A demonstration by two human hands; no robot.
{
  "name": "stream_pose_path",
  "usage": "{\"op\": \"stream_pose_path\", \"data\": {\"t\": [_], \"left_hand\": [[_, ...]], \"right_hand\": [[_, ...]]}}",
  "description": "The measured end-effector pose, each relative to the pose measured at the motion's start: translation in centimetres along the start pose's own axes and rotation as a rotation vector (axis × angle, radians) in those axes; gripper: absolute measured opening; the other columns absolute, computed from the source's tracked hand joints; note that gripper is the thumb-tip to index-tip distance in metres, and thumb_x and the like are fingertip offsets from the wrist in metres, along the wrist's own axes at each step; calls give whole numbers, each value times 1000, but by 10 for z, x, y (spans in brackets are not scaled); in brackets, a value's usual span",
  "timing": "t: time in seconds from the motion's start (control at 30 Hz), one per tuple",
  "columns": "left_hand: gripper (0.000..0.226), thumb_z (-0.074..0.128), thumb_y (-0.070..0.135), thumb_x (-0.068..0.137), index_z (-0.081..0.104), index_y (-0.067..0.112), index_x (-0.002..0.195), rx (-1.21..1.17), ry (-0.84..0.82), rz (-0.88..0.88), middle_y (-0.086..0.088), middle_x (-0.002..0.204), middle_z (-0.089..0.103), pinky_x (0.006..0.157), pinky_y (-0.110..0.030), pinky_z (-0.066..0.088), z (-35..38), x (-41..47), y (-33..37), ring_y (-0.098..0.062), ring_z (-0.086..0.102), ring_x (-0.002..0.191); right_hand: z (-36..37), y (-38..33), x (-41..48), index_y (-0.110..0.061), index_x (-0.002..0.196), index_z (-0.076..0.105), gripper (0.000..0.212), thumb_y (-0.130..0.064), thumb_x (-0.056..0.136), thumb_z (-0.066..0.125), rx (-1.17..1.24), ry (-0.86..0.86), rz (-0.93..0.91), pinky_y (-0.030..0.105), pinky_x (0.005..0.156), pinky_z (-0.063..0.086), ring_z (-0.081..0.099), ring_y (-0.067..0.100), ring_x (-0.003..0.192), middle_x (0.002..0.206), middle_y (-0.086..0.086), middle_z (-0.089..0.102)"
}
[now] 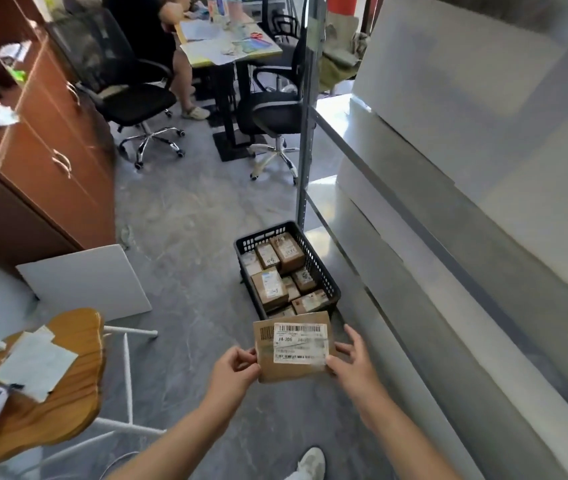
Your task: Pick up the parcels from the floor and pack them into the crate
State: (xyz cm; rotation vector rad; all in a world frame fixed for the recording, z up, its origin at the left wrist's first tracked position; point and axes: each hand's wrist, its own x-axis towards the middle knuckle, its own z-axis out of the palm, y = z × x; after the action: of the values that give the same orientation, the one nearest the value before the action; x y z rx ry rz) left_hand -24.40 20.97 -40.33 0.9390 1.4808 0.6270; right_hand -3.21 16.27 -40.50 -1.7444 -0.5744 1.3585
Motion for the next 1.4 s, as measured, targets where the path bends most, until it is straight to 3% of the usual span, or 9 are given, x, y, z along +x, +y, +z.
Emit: {"op": "stream_pose_path", "data": {"t": [0.17, 0.43, 0.57, 0.7, 0.83, 1.0, 1.2, 1.3, 1.4], "left_hand": [[10, 59, -12, 82, 56, -3, 82, 56, 32, -3, -10, 102, 71, 63, -17, 53, 12, 88, 47, -16, 68, 90], [6, 62, -4, 82, 63, 1, 86, 203, 36, -15, -8, 88, 72, 67, -19, 54, 26, 233, 99, -14, 67, 81], [19, 64, 1, 80, 64, 18, 72, 345, -66, -45, -6, 79, 70, 75, -47, 58, 43, 333, 106, -29, 68, 82], [17, 60, 3, 84, 64, 19, 80, 626, -151, 48, -1, 89, 67, 59, -22, 44, 72, 423, 125, -15, 61, 81], [13, 61, 7, 88, 69, 18, 88, 778, -220, 121, 0, 97, 65, 72, -25, 48, 100, 502, 131, -15, 60, 88], [21, 56, 5, 91, 73, 12, 100, 915, -283, 174, 0, 94, 67, 67, -24, 44, 132, 591, 97, -12, 59, 80], [26, 50, 15, 93, 73, 16, 107, 991, -393, 132, 1, 108, 58, 71, -24, 45, 167, 673, 2, -14, 56, 92], [27, 52, 13, 91, 72, 15, 108, 1080, -472, 99, -2, 108, 57, 85, -34, 51, 175, 707, -36, -21, 58, 99], [31, 50, 13, 92, 70, 13, 116, 1133, -457, 124, -5, 119, 58, 89, -32, 48, 178, 740, -60, -23, 58, 106]], "right_hand": [[9, -39, 87, -26, 137, 49, 50, -7, 92, 61, -91, -50, 40, 41, 100, 51, 59, 15, 114, 126, -4, 59], [43, -71, 207, -39, 133, 54, 54, -11, 87, 61, -30, -34, 178, 43, 102, 50, 63, 11, 113, 119, -14, 69], [63, -79, 274, -28, 128, 55, 47, 1, 90, 54, 47, 122, 253, 40, 101, 49, 62, 11, 111, 117, -10, 67], [78, -70, 346, -17, 132, 51, 45, 0, 91, 53, 139, 223, 365, 28, 86, 49, 62, 13, 109, 124, -1, 66], [88, -59, 415, -21, 122, 55, 35, -1, 92, 52, 233, 299, 449, 27, 82, 49, 64, 12, 103, 116, -1, 69], [85, -18, 504, -25, 126, 55, 39, -6, 92, 51, 249, 300, 491, 19, 65, 46, 64, 6, 96, 112, -7, 68], [84, 78, 590, -32, 139, 45, 50, -16, 92, 50, 176, 314, 590, 40, 98, 51, 60, 17, 113, 130, -5, 61], [93, 110, 622, -29, 149, 33, 59, -17, 94, 50, 160, 300, 670, 44, 103, 47, 54, 23, 122, 140, 0, 51], [105, 135, 650, -27, 150, 31, 61, -22, 93, 50, 123, 238, 708, 45, 105, 46, 51, 26, 125, 144, 4, 47]]}}
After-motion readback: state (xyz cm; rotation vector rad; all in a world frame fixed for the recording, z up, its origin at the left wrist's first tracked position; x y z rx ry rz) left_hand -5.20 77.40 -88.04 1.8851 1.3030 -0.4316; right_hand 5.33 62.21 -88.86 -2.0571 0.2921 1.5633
